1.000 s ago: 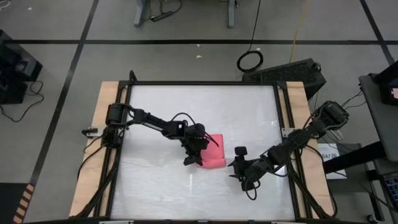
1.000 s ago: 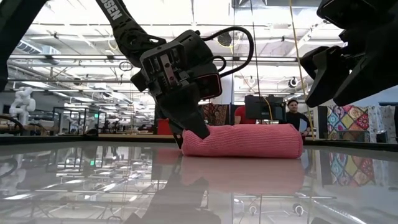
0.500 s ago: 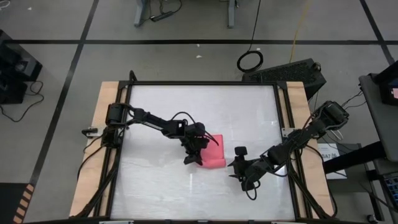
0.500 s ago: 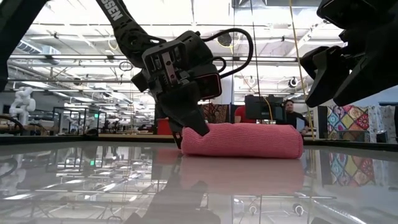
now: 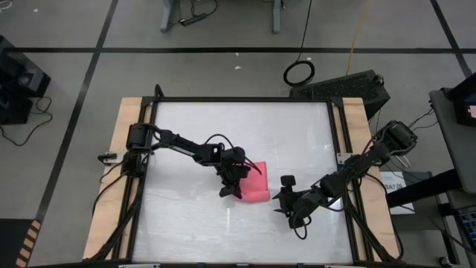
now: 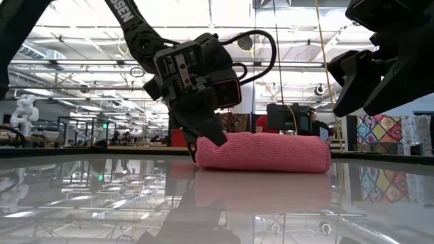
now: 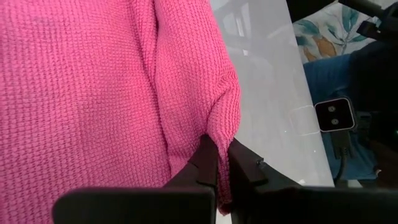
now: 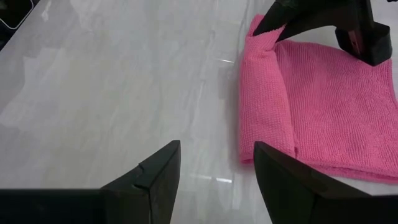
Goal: Roll towel
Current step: Fold the pink towel
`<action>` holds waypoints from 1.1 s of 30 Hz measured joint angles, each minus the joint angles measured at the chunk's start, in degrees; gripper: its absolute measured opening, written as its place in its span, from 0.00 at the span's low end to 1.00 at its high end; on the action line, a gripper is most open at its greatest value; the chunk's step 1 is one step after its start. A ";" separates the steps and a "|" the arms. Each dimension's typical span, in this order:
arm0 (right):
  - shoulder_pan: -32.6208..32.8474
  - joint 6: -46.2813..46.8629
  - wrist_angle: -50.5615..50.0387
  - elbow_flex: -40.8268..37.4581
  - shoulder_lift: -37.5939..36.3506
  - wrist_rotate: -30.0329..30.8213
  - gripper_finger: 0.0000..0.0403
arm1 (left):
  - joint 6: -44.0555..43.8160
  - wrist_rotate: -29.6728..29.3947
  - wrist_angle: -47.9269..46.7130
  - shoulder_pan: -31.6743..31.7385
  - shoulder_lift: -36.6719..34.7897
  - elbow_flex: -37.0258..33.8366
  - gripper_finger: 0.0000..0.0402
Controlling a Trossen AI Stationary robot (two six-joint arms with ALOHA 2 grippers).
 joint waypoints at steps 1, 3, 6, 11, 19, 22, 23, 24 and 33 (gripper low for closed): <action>0.00 0.00 -0.01 0.00 0.00 0.00 0.48 | -0.35 0.02 0.00 0.00 0.00 0.00 0.03; 0.00 -0.01 -0.01 0.00 0.00 0.00 0.48 | -0.48 0.40 0.00 0.00 0.00 0.00 0.03; 0.00 0.01 -0.02 0.00 0.00 0.00 0.48 | -0.65 0.70 0.00 0.08 0.00 0.00 0.03; 0.00 -0.01 0.00 0.00 0.00 0.01 0.48 | -0.76 0.74 0.00 0.17 0.00 0.00 0.03; 0.00 0.00 0.00 0.00 0.00 0.02 0.48 | -0.74 1.00 0.00 0.63 0.00 0.00 0.03; 0.00 -0.01 0.00 -0.02 0.00 0.00 0.48 | -0.76 1.07 0.00 0.83 0.00 0.02 0.03; 0.00 -0.01 0.00 -0.02 0.00 0.02 0.48 | -0.76 1.07 0.00 0.83 0.00 0.00 0.03; 0.00 -0.01 0.00 -0.02 0.00 0.00 0.48 | -0.76 1.07 0.00 0.83 0.00 0.00 0.03; -0.11 -7.31 0.00 -0.02 0.00 0.31 0.48 | -0.73 1.79 0.00 0.94 0.00 0.00 0.03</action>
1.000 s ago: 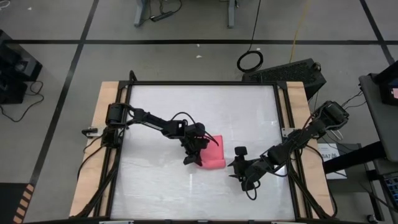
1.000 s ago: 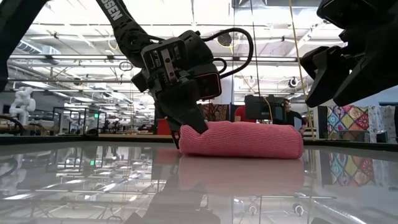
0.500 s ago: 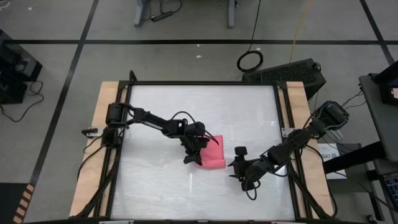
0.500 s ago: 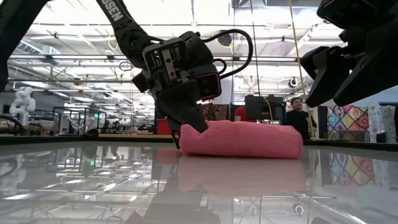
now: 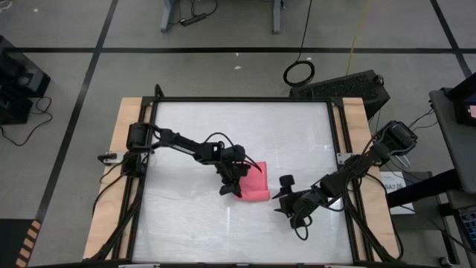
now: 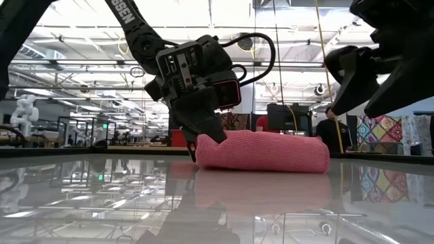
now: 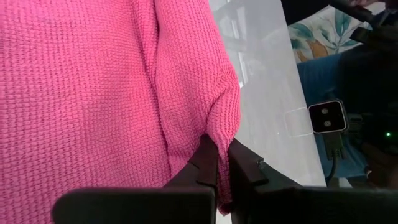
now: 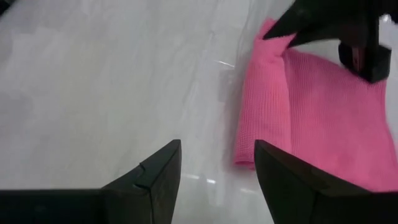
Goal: Roll towel
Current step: Fold the pink towel
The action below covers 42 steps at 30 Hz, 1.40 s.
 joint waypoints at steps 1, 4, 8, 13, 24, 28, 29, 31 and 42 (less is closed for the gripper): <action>0.02 -1.55 0.00 0.00 0.00 0.00 0.48 | 0.11 0.00 0.00 0.00 0.00 0.00 0.03; 0.02 -1.31 0.00 0.00 0.00 0.00 0.48 | 0.32 0.00 0.04 0.00 0.00 0.00 0.03; -0.11 -0.30 0.00 -0.02 0.00 -0.03 0.48 | 0.39 0.03 0.04 0.07 0.00 0.00 0.03; -0.24 -0.17 0.39 -0.02 0.00 -0.05 0.48 | 0.39 0.41 0.04 0.21 0.00 0.00 0.03; -0.22 11.89 1.34 -0.02 0.00 -0.33 0.48 | -0.11 1.48 0.02 0.98 0.00 0.00 0.03; -0.22 18.27 1.33 -0.02 0.00 -2.07 0.48 | -0.12 1.51 -0.03 1.01 0.00 0.00 0.03; -0.22 19.70 1.25 -0.02 0.00 -2.95 0.48 | -0.12 1.57 -0.04 1.01 0.00 0.00 0.03; -0.22 21.67 1.36 -0.02 0.00 -4.16 0.48 | -0.11 1.60 -0.05 1.01 0.00 0.00 0.03; -0.96 19.39 6.25 -0.02 0.00 6.78 0.49 | -0.61 1.29 -0.17 1.01 0.00 0.00 0.03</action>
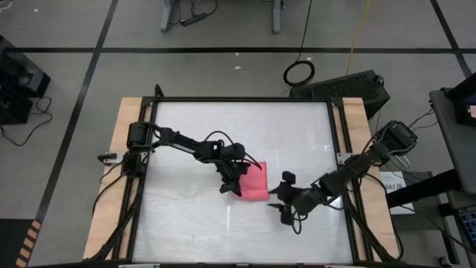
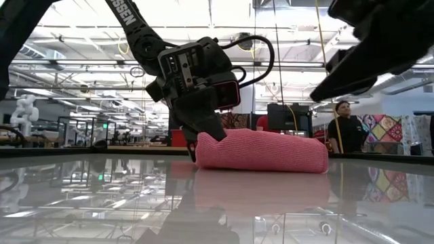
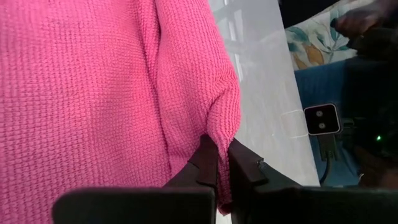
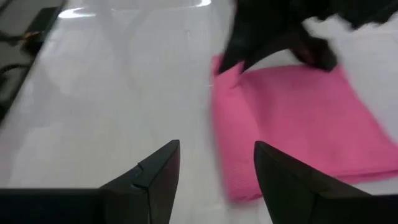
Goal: Roll towel
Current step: Fold the pink towel
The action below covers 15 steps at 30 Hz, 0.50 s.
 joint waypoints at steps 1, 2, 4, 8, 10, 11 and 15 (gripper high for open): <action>-0.17 0.00 0.00 0.00 0.00 0.56 0.49 | -0.51 -0.02 0.00 0.00 0.00 0.00 0.03; -0.24 -0.05 0.04 0.00 0.00 0.82 0.49 | -0.90 -0.04 -0.02 0.00 0.00 0.00 0.03; -0.24 -0.03 -0.06 0.00 0.00 1.10 0.49 | -0.99 -0.08 -0.26 0.00 0.00 0.00 0.03; -0.27 -1.56 -0.13 0.00 0.11 0.93 0.49 | -0.96 -0.04 -1.94 0.00 0.00 0.00 0.03; 0.06 -4.35 0.52 0.00 0.61 0.83 0.49 | -0.62 -0.01 -2.75 0.00 -0.01 0.00 0.03; 0.17 -5.92 1.45 0.05 1.39 0.79 0.49 | -0.58 0.00 -2.89 0.00 -0.02 0.00 0.03; 0.01 -12.23 6.00 0.08 6.41 -2.38 0.49 | -0.62 0.02 -3.22 0.00 -0.02 0.00 0.03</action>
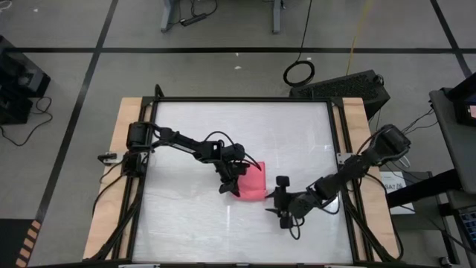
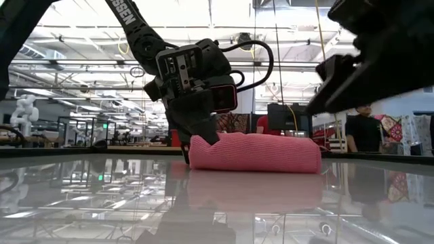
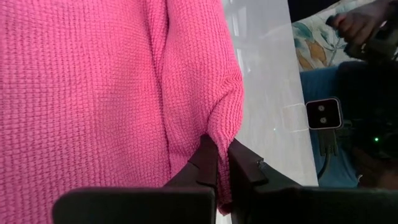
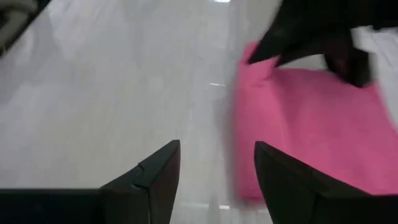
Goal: Roll towel
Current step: Fold the pink towel
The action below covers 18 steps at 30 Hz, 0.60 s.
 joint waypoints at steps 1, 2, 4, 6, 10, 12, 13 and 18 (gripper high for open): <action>-0.11 -1.22 1.37 0.01 1.58 -0.68 0.49 | 0.00 0.00 -0.07 0.00 -0.02 0.00 0.03; -0.15 -2.18 2.31 -0.01 3.10 -1.05 0.49 | -0.06 0.00 -0.10 0.00 -0.02 0.00 0.03; -0.12 -3.11 3.76 0.01 5.50 -0.48 0.49 | -0.17 0.00 -0.39 0.00 -0.02 0.02 0.03; -0.12 -3.21 4.26 0.85 7.16 2.42 0.49 | -0.18 -0.03 -0.63 0.00 -0.04 0.03 0.03; -0.17 -6.04 4.34 2.60 8.79 5.12 0.49 | -0.17 -0.07 -1.06 0.00 -0.06 0.04 0.03; -0.15 -8.04 4.18 3.56 9.05 5.76 0.49 | -0.15 -0.07 -1.25 0.00 -0.09 0.04 0.03; -0.15 -8.86 4.49 3.94 9.05 6.16 0.49 | 0.03 -0.07 -1.39 0.00 -0.09 0.04 0.03; -0.41 -10.89 3.51 4.26 9.05 7.83 0.49 | 0.20 -0.13 -1.77 -0.01 -0.09 0.04 0.03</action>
